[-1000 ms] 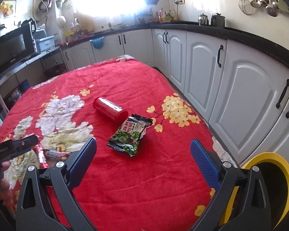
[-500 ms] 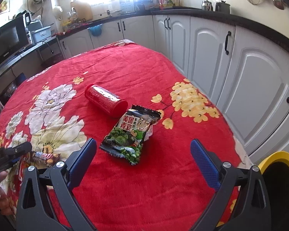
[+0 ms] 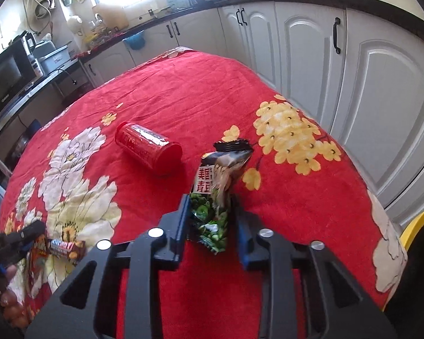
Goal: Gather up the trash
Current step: 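Grasp the green snack packet with the right tool while the left tool grasps the red candy wrapper, then carry the green packet and red wrapper with both tools over the yellow bin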
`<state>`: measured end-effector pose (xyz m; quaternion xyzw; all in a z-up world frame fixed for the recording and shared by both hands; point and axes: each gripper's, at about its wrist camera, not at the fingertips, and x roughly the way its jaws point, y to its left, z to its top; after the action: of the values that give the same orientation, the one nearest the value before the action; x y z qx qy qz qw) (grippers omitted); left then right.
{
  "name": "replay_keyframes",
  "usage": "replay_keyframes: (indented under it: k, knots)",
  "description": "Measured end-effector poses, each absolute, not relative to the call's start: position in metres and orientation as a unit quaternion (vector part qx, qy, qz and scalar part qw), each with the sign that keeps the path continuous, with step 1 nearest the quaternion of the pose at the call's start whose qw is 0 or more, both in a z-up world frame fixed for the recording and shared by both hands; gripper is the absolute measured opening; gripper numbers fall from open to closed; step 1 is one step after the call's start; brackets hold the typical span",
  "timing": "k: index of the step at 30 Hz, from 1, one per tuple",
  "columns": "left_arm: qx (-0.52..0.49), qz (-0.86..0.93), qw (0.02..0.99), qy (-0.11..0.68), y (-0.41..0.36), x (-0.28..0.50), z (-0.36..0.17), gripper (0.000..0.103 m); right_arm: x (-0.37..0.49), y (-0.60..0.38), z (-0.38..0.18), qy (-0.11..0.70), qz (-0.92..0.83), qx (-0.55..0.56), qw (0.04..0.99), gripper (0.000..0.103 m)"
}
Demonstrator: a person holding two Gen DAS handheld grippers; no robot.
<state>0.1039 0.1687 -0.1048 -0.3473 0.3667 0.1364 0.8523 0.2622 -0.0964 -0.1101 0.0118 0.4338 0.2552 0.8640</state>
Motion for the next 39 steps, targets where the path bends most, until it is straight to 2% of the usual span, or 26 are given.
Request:
replay_keyframes:
  k: [6,9,20,39]
  knots:
    - [-0.334,0.135,0.863,0.355,0.163,0.100,-0.094,0.018,0.248,-0.116,-0.107,0.431,0.261,0.027,0.864,0.014]
    - [-0.323,0.133,0.870,0.347,0.159,0.098,-0.087,0.018,0.236,-0.126,-0.105,0.428,0.263,0.030,0.864,0.013]
    - [-0.277,0.100,0.903,0.314,0.124,0.094,-0.050,0.017,0.189,-0.177,-0.082,0.400,0.268,0.044,0.875,0.013]
    - [-0.201,-0.003,0.934,0.296,0.008,0.122,-0.012,0.017,0.151,-0.274,-0.049,0.353,0.216,0.059,0.908,0.013]
